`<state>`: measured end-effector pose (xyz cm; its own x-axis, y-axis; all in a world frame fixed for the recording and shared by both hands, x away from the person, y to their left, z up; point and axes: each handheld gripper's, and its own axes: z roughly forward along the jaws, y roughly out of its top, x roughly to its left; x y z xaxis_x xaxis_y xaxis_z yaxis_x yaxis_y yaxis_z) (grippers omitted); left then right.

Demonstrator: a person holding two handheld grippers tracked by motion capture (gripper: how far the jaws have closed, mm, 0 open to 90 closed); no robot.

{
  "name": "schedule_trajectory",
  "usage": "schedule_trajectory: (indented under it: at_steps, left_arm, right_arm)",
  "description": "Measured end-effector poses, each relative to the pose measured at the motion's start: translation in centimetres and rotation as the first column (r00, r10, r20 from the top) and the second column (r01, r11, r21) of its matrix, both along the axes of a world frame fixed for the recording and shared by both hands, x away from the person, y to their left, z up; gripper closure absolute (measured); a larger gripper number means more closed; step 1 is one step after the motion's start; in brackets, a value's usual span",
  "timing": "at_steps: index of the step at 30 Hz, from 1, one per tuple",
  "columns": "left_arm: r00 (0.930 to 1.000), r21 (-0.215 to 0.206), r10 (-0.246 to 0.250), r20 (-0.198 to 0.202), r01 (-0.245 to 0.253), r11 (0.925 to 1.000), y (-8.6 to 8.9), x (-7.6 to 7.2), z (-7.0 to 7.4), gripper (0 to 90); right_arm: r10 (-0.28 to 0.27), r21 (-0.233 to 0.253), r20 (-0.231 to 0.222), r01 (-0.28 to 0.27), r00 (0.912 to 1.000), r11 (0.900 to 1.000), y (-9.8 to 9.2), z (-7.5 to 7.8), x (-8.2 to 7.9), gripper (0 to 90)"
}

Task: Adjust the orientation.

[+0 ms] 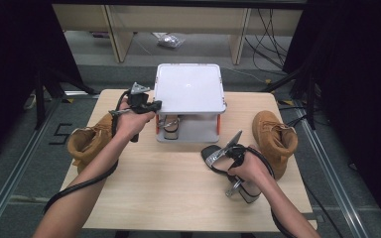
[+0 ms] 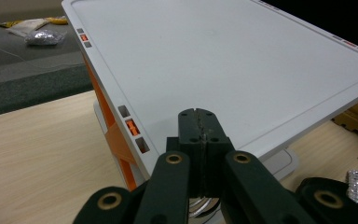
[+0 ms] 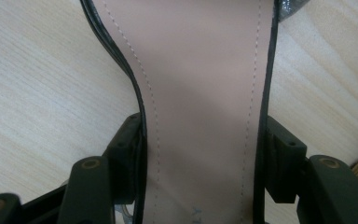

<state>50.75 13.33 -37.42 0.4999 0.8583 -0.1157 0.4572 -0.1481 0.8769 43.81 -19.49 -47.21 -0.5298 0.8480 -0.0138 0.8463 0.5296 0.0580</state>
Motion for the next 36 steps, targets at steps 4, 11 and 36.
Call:
schedule_trajectory:
  at_steps: [4, 11, 36]
  left_arm:
    - [1.0, 0.004, -0.001, 0.0, 0.001, 1.0, 0.0, 0.0, 0.0, 89.4]
    - [1.0, 0.003, 0.001, -0.001, -0.001, 1.0, -0.1, 0.0, 0.0, 89.4]
    - [1.0, 0.0, -0.001, -0.002, 0.001, 1.0, 0.0, 0.0, 0.0, 89.4]
  right_arm:
    - [-0.044, 0.019, 0.005, 0.044, 0.999, 0.999, 0.0, 0.1, -0.2, 43.4]
    - [-0.099, 0.04, 0.023, 0.098, 0.9948, 0.994, 0.3, 1.0, -0.6, 43.5]
    - [-0.229, 0.144, 0.032, 0.222, 0.9729, 0.964, 2.8, 2.6, -0.5, 43.5]
